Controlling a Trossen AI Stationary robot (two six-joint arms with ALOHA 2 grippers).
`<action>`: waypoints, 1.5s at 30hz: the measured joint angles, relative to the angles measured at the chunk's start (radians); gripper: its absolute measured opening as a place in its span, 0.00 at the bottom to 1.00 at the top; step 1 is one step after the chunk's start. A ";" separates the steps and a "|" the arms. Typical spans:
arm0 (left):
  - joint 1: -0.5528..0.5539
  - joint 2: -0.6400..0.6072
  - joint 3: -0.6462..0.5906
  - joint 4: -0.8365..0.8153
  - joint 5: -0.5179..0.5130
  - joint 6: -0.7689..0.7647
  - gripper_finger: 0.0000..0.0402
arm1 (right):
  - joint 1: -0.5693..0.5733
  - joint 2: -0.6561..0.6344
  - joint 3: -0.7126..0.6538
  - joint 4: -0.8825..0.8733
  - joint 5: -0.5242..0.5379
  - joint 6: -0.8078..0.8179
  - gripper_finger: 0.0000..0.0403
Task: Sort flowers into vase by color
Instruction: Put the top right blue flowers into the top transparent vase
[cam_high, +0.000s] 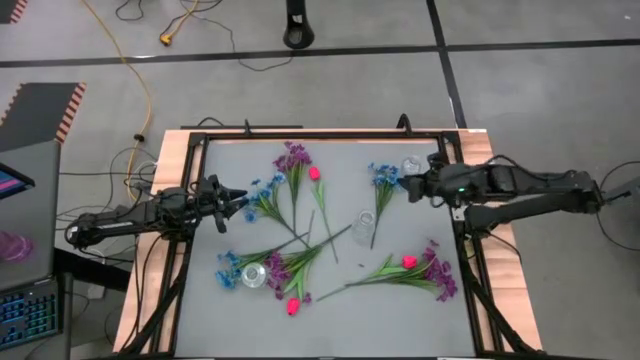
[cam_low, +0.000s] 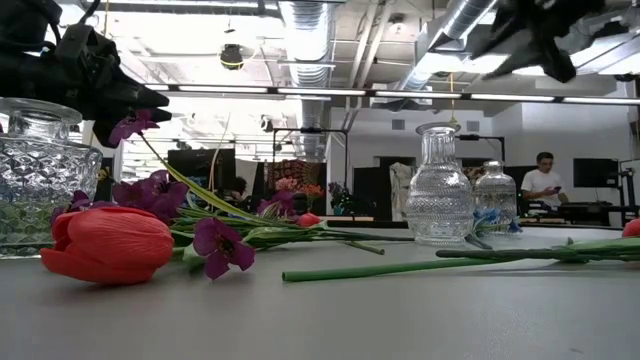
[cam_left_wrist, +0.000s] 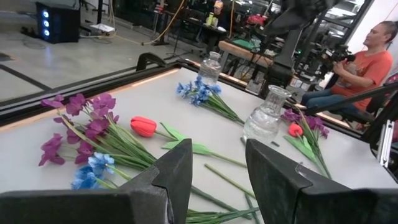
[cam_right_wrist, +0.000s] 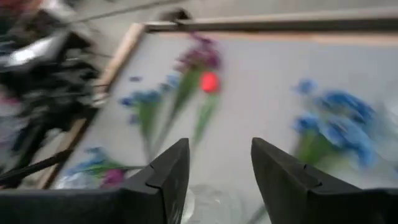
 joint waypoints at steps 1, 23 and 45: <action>0.000 0.000 0.000 0.000 -0.001 0.007 0.34 | -0.010 0.022 0.000 -0.031 -0.002 0.046 0.48; 0.000 0.000 0.000 0.001 -0.020 0.014 0.34 | -0.174 0.511 0.000 -0.072 -0.195 0.308 0.47; 0.000 0.000 0.000 0.001 -0.020 0.014 0.34 | -0.241 0.778 0.000 0.063 -0.194 0.395 0.47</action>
